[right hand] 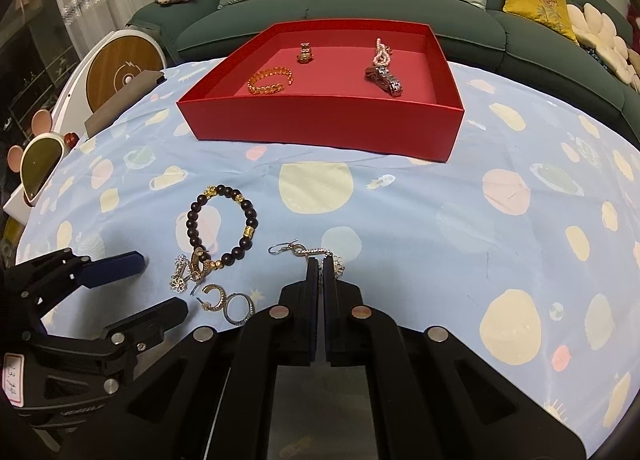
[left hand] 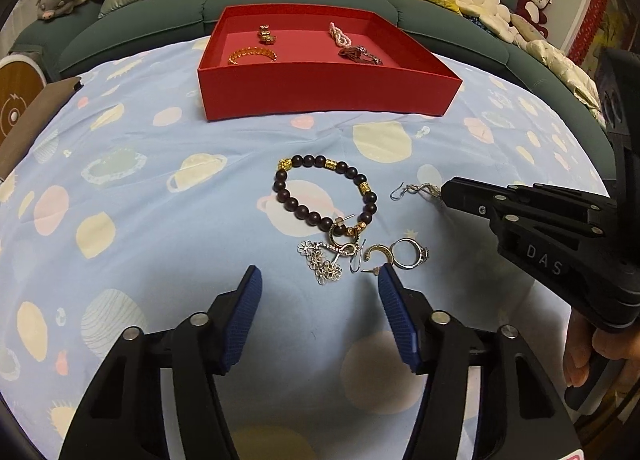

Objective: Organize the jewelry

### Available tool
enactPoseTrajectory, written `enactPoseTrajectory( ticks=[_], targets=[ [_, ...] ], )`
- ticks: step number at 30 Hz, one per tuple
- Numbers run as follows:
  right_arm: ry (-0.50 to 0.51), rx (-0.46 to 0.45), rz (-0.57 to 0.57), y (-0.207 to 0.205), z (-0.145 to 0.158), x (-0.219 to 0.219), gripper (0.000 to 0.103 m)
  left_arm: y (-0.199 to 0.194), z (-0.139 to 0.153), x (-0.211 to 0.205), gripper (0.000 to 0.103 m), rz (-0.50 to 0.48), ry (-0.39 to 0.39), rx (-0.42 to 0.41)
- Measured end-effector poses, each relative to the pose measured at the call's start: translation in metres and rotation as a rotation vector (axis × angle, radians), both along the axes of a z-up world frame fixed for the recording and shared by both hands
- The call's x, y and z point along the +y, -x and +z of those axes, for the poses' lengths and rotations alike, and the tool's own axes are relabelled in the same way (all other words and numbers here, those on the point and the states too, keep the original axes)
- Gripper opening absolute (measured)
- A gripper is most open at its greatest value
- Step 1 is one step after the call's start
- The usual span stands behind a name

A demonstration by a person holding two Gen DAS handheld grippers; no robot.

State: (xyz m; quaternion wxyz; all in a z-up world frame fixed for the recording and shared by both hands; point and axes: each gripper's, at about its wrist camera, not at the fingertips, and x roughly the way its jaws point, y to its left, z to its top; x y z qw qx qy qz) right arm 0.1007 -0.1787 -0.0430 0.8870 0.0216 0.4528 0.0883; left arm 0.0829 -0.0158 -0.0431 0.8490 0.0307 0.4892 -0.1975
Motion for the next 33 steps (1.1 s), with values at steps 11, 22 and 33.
enactPoseTrajectory(
  ticks=[11, 22, 33],
  targets=[
    [-0.023, 0.001, -0.006, 0.003, 0.004, -0.006, 0.001, 0.0, -0.003, -0.008, 0.007, -0.019, -0.037, -0.082],
    [-0.04, -0.026, -0.003, 0.008, 0.016, -0.009, 0.001, 0.005, 0.006, -0.002, 0.003, -0.046, 0.008, -0.075],
    [-0.067, -0.081, -0.015, 0.013, 0.038, -0.015, 0.001, 0.003, 0.027, 0.01, 0.003, -0.016, 0.064, -0.098]
  ],
)
